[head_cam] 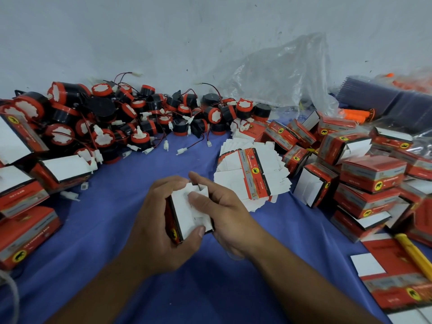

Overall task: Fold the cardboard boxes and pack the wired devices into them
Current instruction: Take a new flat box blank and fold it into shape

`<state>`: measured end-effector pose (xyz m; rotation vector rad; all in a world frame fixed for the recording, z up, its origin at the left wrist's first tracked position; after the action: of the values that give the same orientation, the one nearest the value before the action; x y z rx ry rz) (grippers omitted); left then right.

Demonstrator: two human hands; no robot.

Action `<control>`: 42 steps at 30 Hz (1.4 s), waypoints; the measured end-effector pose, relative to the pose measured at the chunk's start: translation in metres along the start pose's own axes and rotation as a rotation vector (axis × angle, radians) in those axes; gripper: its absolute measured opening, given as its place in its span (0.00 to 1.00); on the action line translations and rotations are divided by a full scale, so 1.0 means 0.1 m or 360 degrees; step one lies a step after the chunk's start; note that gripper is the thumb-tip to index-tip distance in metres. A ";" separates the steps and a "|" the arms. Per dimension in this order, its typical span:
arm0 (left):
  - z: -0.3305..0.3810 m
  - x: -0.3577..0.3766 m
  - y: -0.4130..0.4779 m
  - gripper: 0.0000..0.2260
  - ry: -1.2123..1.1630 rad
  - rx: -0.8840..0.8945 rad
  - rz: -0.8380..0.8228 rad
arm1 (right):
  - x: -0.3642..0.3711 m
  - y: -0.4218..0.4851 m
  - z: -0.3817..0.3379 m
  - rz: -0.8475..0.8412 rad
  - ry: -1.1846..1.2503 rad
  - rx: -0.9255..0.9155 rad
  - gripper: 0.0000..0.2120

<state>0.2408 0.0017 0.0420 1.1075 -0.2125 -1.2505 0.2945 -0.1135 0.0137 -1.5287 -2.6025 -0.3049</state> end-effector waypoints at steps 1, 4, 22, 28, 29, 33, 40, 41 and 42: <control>0.01 -0.01 0.01 0.28 0.0004 0.0003 -0.0008 | -0.01 0.00 0.00 0.0001 -0.0027 -0.0003 0.28; 0.01 -0.02 0.02 0.28 0.0011 -0.0002 -0.0039 | -0.04 0.01 0.01 0.0012 -0.0188 -0.0022 0.26; 0.02 -0.05 0.03 0.24 0.0006 0.0011 -0.0010 | -0.01 -0.02 -0.01 -0.0098 -0.0113 -0.0010 0.26; 0.03 -0.06 0.00 0.25 0.0006 0.0046 -0.0014 | 0.02 -0.01 -0.06 -0.0170 0.0477 0.0117 0.24; 0.04 -0.06 0.00 0.25 0.0015 0.0058 -0.0020 | 0.03 -0.02 -0.06 -0.0190 0.0491 0.0129 0.24; 0.05 -0.03 -0.03 0.26 0.0068 0.0143 -0.0078 | 0.04 -0.02 -0.07 -0.0223 0.0392 0.0118 0.25; 0.01 -0.01 -0.04 0.25 0.0141 0.0206 0.0004 | 0.01 -0.02 0.00 -0.0124 0.0189 0.0205 0.23; 0.01 0.01 -0.04 0.25 0.0164 0.0228 0.0004 | 0.01 -0.02 -0.01 -0.0179 0.0145 0.0236 0.20; 0.01 0.02 -0.05 0.25 0.0183 0.0243 -0.0008 | 0.00 -0.03 -0.02 -0.0232 0.0097 0.0251 0.18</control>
<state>0.2377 -0.0005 0.0381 1.3082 -0.2209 -1.1858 0.2921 -0.1157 0.0149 -1.2634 -2.6250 -0.1519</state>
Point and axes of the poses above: each hand's wrist, its own y-axis towards the middle knuckle, its own x-axis out of the palm, z = x × y, the point moved 6 cm from there along y, towards the middle knuckle, and after that the axes turned 5 degrees about -x, right-handed, at the moved point
